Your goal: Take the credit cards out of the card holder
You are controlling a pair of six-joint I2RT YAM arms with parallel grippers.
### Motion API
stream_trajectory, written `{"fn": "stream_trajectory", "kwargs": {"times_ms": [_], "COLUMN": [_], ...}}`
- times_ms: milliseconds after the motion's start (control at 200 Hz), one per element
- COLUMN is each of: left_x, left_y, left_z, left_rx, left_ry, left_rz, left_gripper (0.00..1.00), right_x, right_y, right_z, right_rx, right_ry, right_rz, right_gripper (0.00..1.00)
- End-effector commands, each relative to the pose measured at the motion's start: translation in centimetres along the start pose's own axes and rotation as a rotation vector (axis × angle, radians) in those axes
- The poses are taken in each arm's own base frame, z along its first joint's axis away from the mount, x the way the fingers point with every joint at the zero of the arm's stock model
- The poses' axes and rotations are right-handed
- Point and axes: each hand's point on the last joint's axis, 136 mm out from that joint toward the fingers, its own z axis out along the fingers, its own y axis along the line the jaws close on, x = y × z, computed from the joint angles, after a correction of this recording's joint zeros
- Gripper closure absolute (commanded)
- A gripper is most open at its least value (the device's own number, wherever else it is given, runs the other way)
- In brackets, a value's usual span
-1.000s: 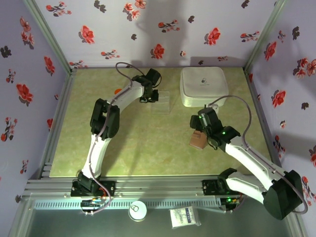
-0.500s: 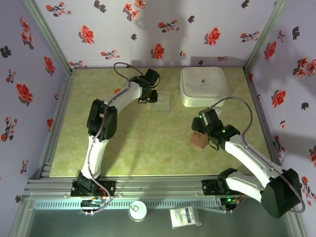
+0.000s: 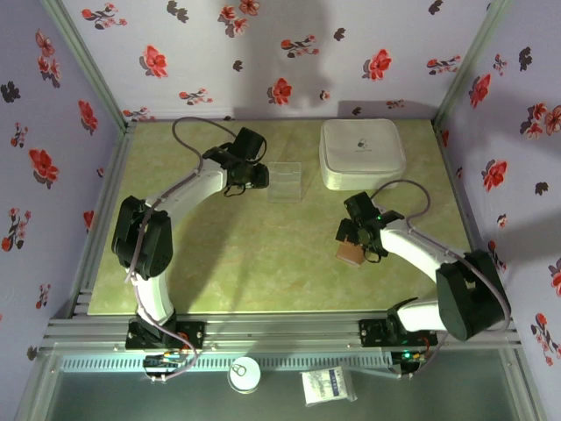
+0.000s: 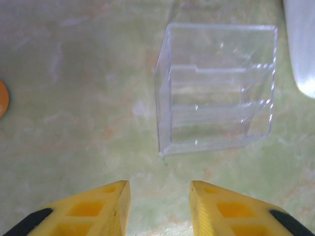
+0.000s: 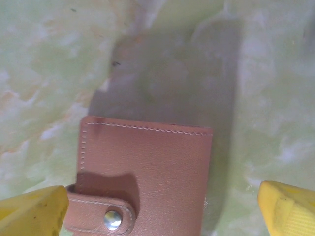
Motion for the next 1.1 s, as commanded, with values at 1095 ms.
{"fn": "stream_trajectory", "kwargs": {"times_ms": [1095], "left_x": [5.9], "left_y": [5.6], "left_z": [-3.2], "left_rx": [0.016], "left_ry": [-0.036], "left_rz": [-0.126], "left_gripper": [0.61], "right_x": [5.8], "right_y": [13.5], "right_z": [-1.1], "right_rx": [-0.138], "right_ry": [0.061], "right_rz": [-0.055], "right_gripper": [0.23]}}
